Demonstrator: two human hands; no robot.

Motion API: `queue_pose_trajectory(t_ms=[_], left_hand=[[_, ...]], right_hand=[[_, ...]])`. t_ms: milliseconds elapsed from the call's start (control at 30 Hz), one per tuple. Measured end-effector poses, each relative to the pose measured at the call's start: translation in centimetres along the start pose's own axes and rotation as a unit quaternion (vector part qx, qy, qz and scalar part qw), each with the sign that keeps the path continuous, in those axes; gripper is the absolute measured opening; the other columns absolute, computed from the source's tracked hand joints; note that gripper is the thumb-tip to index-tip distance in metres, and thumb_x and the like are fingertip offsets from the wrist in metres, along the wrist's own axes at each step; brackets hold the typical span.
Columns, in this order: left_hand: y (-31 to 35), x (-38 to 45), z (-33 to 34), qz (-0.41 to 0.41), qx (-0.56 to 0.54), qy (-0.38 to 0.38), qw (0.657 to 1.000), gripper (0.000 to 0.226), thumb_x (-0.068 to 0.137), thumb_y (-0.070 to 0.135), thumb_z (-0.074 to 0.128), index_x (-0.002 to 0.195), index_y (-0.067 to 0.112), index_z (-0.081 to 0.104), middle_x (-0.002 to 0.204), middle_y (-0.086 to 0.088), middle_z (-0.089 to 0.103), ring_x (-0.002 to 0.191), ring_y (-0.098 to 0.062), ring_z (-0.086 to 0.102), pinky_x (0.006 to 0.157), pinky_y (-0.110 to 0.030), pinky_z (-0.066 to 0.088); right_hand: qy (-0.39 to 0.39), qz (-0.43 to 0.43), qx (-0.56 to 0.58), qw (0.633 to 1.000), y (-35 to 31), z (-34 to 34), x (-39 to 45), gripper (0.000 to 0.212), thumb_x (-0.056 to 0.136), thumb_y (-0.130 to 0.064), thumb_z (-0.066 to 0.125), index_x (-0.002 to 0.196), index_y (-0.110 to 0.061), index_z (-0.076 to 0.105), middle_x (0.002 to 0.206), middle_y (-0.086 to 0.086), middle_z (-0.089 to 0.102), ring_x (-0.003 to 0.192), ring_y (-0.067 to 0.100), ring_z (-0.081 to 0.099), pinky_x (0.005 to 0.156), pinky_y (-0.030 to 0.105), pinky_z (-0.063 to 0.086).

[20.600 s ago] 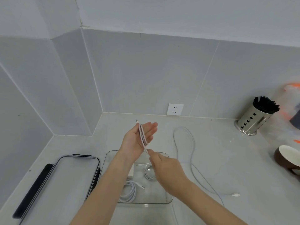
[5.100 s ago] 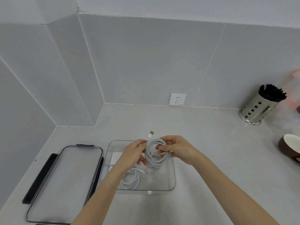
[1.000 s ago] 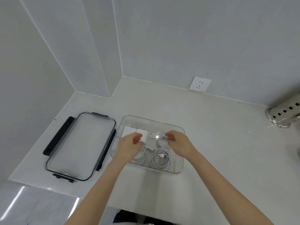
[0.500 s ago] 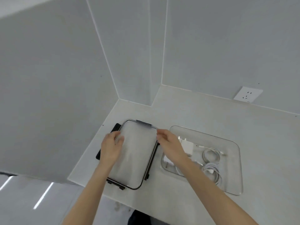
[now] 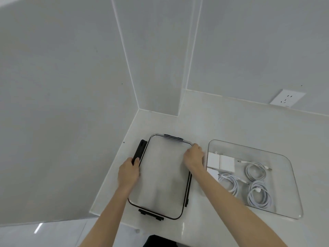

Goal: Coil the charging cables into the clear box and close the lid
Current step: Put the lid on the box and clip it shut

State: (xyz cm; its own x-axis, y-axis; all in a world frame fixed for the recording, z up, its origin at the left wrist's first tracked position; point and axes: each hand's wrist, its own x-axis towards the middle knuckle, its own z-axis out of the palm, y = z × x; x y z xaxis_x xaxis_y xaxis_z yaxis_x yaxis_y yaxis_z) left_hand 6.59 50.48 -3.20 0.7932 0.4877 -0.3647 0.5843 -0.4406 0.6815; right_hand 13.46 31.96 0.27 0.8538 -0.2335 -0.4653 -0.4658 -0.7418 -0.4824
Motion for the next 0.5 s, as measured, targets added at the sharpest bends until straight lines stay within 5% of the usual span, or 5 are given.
queue_pose_trajectory(t_ms=[200,300,367,433,500], left_hand=[[1.9,-0.1,-1.8,0.023,-0.091,-0.01,0.996,0.028,0.096,0.022,0.041,0.075,0.01,0.054,0.062,-0.007,0.057,0.048,-0.019,0.052,0.051,-0.026,0.04],[5.1,-0.4,-4.9,0.086,-0.108,0.013,0.99,0.029,0.095,0.027,0.044,0.073,0.013,0.054,0.064,-0.011,0.058,0.049,-0.023,0.053,0.06,-0.036,0.047],[8.1,-1.6,-7.2,0.164,-0.09,0.035,0.982,0.028,0.093,0.032,0.047,0.076,0.012,0.056,0.06,-0.008,0.056,0.054,-0.028,0.054,0.067,-0.042,0.05],[11.2,-4.0,-8.8,0.255,-0.022,0.059,0.965,0.027,0.093,0.033,0.047,0.079,0.011,0.055,0.057,-0.002,0.053,0.058,-0.029,0.054,0.063,-0.039,0.046],[13.9,-6.9,-9.2,0.352,0.062,0.09,0.929,0.025,0.095,0.03,0.043,0.077,0.015,0.05,0.057,0.007,0.045,0.057,-0.018,0.047,0.055,-0.032,0.037]], right_hand=[[0.002,-0.014,0.132,0.991,-0.3,-1.0,0.1,0.027,0.093,-0.008,0.036,0.113,0.006,0.045,0.121,0.025,0.05,0.102,0.033,0.05,0.077,0.029,0.035],[-0.008,-0.036,0.243,0.969,-1.4,-3.3,-0.8,0.025,0.093,-0.022,0.038,0.101,-0.001,0.05,0.102,0.011,0.055,0.086,0.023,0.045,0.068,0.029,0.032],[-0.057,-0.022,0.365,0.929,-2.2,-5.4,-1.1,0.03,0.095,-0.034,0.038,0.099,-0.01,0.055,0.089,-0.001,0.054,0.086,0.016,0.048,0.08,0.029,0.036],[-0.125,0.01,0.489,0.863,-2.1,-8.1,-1.0,0.044,0.093,-0.048,0.037,0.11,-0.012,0.056,0.099,0.0,0.057,0.101,0.017,0.051,0.1,0.035,0.035],[-0.165,0.037,0.511,0.843,-1.0,-11.1,-0.5,0.068,0.086,-0.063,0.036,0.121,-0.007,0.052,0.112,0.009,0.055,0.112,0.026,0.051,0.101,0.045,0.038]])
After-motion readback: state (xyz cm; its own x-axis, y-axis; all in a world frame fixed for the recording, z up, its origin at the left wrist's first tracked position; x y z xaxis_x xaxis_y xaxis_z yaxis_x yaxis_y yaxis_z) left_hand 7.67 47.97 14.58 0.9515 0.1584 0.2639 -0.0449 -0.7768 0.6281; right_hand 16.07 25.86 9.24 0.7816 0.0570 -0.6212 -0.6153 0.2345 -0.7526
